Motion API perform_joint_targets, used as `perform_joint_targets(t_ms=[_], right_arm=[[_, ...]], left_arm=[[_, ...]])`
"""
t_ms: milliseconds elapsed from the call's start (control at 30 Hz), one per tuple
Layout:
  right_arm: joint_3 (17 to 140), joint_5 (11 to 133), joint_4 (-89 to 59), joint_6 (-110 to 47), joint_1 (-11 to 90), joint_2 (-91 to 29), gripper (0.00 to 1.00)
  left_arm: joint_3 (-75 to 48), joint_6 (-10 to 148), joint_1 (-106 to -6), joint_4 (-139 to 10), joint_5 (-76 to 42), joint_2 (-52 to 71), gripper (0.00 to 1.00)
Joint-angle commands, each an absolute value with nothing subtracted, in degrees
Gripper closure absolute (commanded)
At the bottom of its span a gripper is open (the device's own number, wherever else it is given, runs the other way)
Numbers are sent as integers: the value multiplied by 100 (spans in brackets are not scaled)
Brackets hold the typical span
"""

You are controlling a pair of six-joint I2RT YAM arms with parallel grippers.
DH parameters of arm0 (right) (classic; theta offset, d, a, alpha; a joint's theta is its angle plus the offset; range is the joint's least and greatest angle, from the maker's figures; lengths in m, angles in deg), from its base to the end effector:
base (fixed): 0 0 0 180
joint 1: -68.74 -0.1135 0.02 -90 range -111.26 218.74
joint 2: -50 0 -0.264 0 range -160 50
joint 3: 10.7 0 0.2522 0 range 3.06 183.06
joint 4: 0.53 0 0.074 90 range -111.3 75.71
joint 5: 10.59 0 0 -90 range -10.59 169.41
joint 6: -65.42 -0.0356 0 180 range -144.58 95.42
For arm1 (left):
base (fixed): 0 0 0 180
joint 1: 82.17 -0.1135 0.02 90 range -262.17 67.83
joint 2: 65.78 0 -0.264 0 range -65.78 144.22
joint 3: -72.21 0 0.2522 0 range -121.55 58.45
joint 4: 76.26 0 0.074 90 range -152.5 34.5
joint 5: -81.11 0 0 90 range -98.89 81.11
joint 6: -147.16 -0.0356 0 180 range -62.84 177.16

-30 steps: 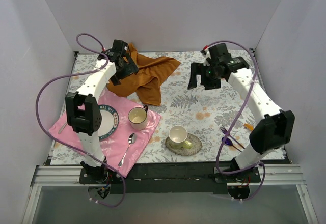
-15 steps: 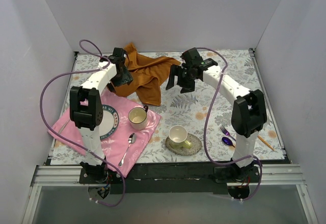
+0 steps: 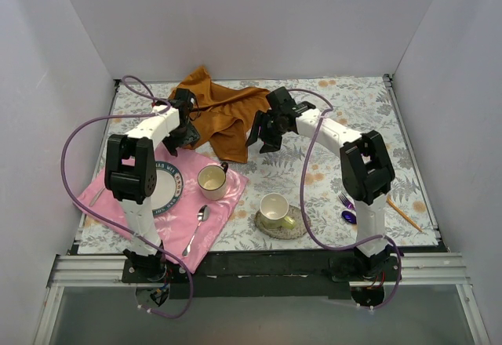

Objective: Fold the napkin, place the utensils inside, and roll it up
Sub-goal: Flatten the napkin out

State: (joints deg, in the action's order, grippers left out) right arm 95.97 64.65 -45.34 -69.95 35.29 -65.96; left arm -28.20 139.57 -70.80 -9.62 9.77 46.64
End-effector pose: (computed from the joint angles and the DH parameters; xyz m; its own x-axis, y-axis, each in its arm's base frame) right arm 0.3688 0.2545 0.2223 -0.9429 0.2019 -0.2651 0.0190 0.8267 0.5623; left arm 0.3832 -0.0654 0.1994 -0.2509 -0.9075 -0.3369 -0.9363 0.3159 -0.1536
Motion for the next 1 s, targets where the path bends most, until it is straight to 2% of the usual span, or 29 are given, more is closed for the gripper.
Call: perform_joint_targets(t_ms=[0,133,500,733,967], right_arm=[[9579,6315,-4050,-7169,3534,-6742,36],[9587,6184,-3925,-7327,3543,-6943,41],[9728,6262,-4066,-7486,3455,-7199,40],[9711,6280,-4057,-7529,3324,-7287,40],[9728,6359,-4075,-7565,3315,-7330,40]], left_arm=[[-3050,13969,-7075,-1275,1159,4268,38],[-3163,13890,-7101,-1319,1203,4426,41],[-3445,13785,-7136,-1372,1036,4725,54],[-3305,13829,-7136,-1381,1194,4690,48],[-3182,13890,-7145,-1433,1150,4804,48]])
